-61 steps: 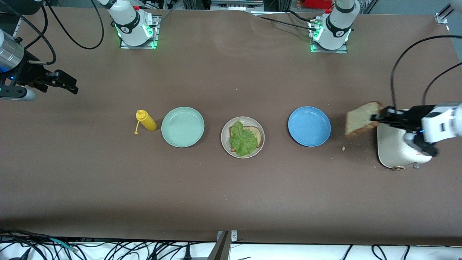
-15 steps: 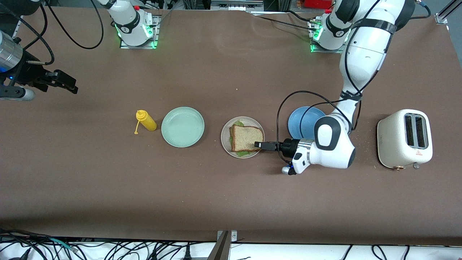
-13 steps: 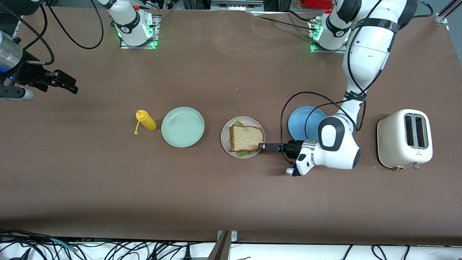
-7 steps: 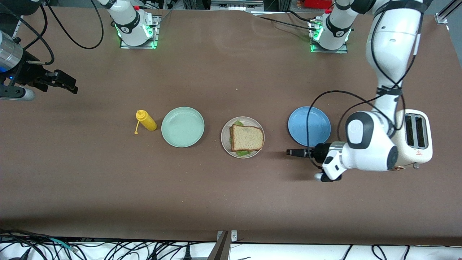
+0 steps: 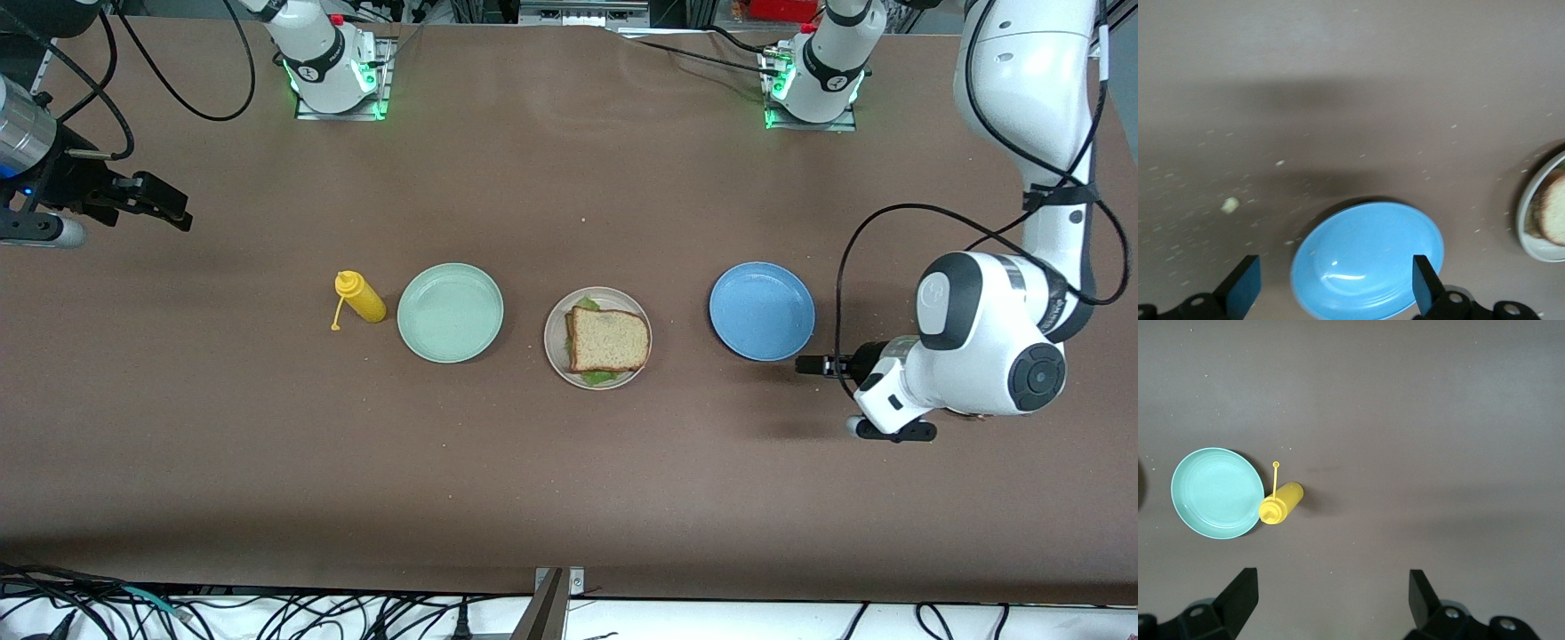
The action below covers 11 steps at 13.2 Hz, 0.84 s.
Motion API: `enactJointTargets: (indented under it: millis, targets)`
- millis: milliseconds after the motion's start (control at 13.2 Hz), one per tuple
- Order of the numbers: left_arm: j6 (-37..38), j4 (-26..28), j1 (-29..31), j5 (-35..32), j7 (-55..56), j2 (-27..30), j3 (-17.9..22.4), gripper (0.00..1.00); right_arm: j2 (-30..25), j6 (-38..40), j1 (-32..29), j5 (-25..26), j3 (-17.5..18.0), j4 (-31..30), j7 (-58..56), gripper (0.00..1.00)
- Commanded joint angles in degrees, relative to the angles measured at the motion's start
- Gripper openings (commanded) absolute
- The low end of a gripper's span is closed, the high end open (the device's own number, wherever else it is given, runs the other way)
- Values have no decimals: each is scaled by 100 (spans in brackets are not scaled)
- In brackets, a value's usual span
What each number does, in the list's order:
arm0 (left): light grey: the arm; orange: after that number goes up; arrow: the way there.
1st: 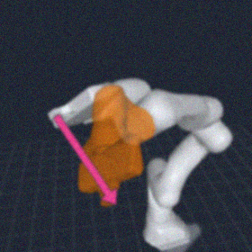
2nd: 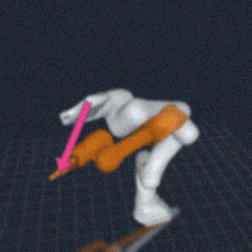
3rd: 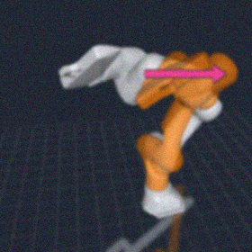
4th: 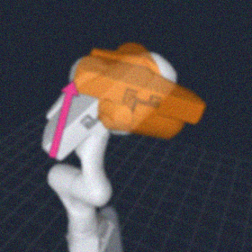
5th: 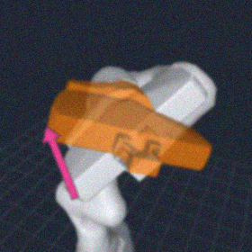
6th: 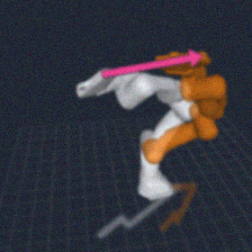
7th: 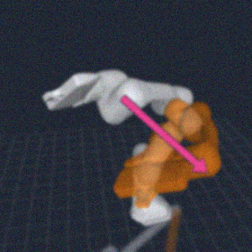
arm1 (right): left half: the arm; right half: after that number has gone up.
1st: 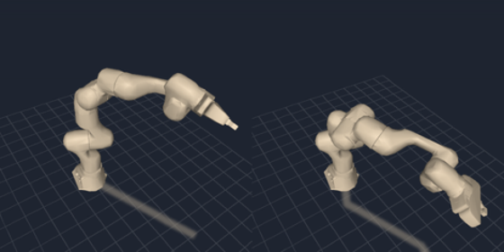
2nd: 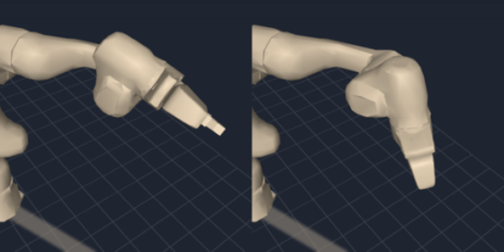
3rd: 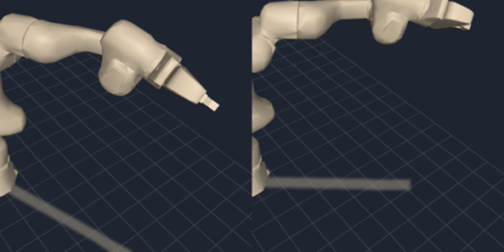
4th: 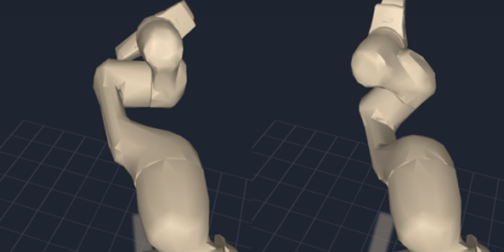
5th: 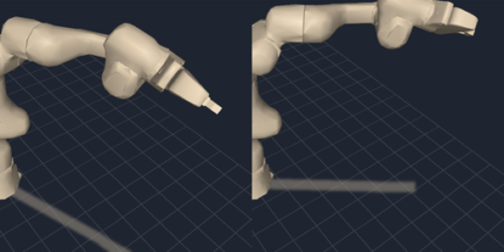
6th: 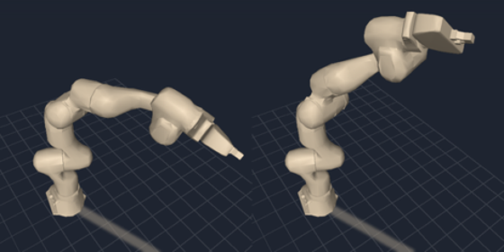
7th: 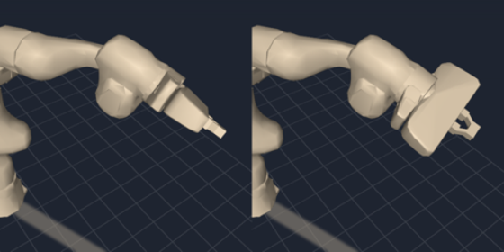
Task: Make sandwich in beige plate with both arms
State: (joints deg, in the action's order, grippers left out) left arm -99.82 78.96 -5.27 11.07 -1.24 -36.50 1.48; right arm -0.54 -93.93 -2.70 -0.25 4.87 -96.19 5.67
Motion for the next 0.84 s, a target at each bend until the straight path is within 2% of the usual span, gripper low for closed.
enactJointTargets:
  millis: [0, 228, 532, 760]
  targets:
    - [365, 155, 8, -726, 237, 432, -16, 100, -122, 6, -64, -89, 41, -102, -66, 100]
    - [726, 198, 139, -1264, 256, 766, -24, 100, -122, 6, -64, -89, 41, -102, -66, 100]
    - [780, 777, 298, -1291, 430, 1600, -16, 100, -122, -3, -64, -89, 41, -102, -58, 100]
    - [911, 919, 298, -1291, 616, 2049, -42, 100, -122, -29, -64, -63, 41, -102, -58, 100]
